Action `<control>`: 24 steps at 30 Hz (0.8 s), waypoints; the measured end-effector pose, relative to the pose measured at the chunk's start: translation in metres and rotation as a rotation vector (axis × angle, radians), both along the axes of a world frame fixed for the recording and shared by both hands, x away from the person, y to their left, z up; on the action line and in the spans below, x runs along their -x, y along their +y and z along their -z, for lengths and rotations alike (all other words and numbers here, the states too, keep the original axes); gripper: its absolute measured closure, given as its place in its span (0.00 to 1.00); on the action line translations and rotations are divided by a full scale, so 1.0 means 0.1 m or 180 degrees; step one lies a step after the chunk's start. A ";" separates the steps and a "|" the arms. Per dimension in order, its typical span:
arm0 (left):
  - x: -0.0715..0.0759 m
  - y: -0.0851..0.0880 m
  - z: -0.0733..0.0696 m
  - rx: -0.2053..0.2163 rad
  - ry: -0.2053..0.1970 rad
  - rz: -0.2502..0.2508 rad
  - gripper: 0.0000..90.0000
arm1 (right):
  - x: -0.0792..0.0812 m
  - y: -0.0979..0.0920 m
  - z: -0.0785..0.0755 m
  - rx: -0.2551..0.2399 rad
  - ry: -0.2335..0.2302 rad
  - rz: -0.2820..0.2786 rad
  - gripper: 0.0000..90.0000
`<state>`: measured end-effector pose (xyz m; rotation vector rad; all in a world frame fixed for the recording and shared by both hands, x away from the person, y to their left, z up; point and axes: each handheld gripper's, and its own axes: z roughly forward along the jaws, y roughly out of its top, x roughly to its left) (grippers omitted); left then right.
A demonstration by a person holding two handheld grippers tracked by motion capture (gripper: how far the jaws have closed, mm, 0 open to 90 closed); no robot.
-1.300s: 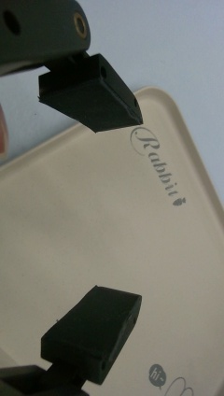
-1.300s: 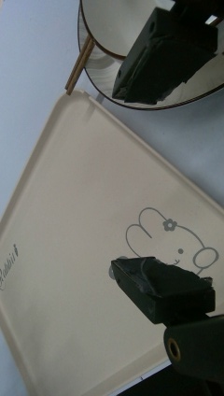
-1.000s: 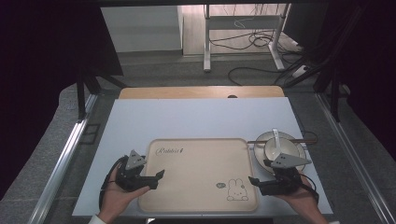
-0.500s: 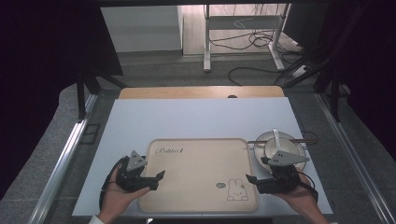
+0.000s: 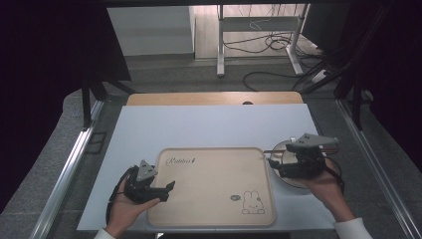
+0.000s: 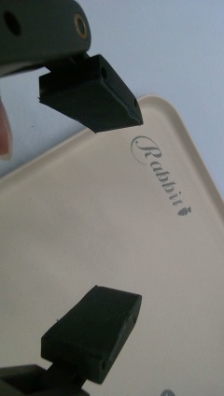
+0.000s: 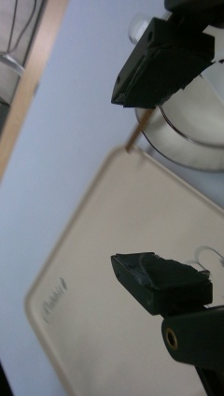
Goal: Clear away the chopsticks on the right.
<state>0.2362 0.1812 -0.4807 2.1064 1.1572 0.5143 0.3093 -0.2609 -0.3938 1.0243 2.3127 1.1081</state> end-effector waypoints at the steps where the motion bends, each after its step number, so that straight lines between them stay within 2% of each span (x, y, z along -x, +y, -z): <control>1: -0.01 0.00 0.00 -0.0009 0.0000 -0.0004 0.16 | -0.05 -0.02 -0.04 0.0002 -0.0002 0.0028 0.21; 5: -0.03 0.00 0.01 -0.0009 0.0006 -0.0031 0.16 | -0.24 -0.17 -0.14 -0.0010 0.0050 0.0123 0.23; 6: -0.03 0.00 0.01 -0.0009 0.0006 -0.0031 0.16 | -0.24 -0.17 -0.14 -0.0010 0.0050 0.0123 0.23; 7: -0.05 0.01 0.02 -0.0016 0.0022 -0.0052 0.16 | -0.30 -0.27 -0.16 -0.0028 0.0026 0.0166 0.27; 10: -0.07 0.01 0.04 -0.0026 0.0049 -0.0076 0.16 | -0.35 -0.35 -0.18 0.0048 0.0008 0.0217 0.28; 11: -0.07 0.01 0.04 -0.0042 0.0059 -0.0100 0.16 | -0.39 -0.43 -0.20 0.0104 0.0010 0.0262 0.30; 15: -0.06 0.02 0.03 -0.0029 0.0056 -0.0123 0.16 | -0.47 -0.61 -0.20 0.0121 0.0065 0.0366 0.34; 18: -0.06 0.02 0.03 -0.0022 0.0069 -0.0138 0.16 | -0.52 -0.73 -0.20 0.0089 0.0120 0.0348 0.40; 21: -0.05 0.01 0.03 -0.0034 0.0070 -0.0125 0.16 | -0.55 -0.80 -0.20 0.0128 0.0128 0.0373 0.40; 24: -0.04 0.00 0.04 -0.0062 0.0060 -0.0084 0.16 | -0.64 -0.92 -0.16 0.0205 0.0185 0.0550 0.43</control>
